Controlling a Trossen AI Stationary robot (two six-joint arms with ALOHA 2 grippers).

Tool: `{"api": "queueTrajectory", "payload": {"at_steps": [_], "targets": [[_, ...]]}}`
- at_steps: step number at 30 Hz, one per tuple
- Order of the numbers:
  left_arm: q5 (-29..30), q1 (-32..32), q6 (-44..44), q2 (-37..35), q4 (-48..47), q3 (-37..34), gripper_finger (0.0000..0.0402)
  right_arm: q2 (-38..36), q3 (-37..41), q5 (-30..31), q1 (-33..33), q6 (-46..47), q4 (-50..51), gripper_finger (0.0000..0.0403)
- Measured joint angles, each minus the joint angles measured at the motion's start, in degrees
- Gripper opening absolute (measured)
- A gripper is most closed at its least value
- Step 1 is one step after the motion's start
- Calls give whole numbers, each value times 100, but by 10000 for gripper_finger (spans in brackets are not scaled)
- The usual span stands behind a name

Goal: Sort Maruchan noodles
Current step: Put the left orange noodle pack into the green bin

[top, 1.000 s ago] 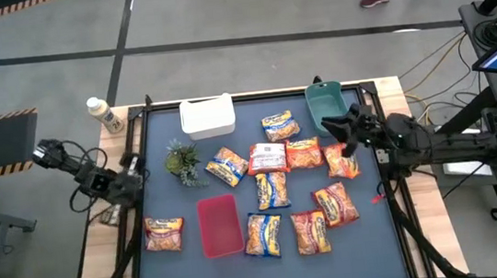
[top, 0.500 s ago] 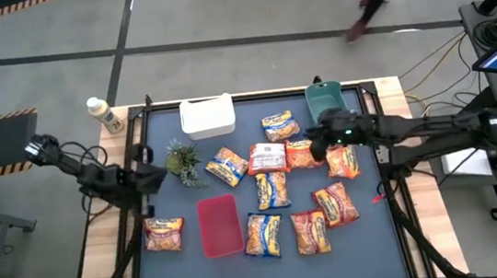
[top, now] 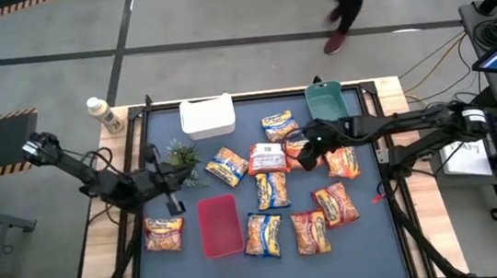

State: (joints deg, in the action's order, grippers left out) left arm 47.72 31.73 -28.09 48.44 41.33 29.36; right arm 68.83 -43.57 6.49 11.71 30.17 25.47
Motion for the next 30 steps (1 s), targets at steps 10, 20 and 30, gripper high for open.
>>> {"api": "queueTrajectory", "payload": {"at_steps": [10, 20, 30], "targets": [[390, -263, -291, 1271, -39, 565, 0, 487, -371, 4, -140, -143, -233, 79], [396, -966, -48, 2320, -41, 1027, 0, 558, -568, 2, -184, -562, -776, 79], [381, -1179, 319, 3001, -80, 1111, 0, 560, -758, 8, -184, -767, -815, 79]]}}
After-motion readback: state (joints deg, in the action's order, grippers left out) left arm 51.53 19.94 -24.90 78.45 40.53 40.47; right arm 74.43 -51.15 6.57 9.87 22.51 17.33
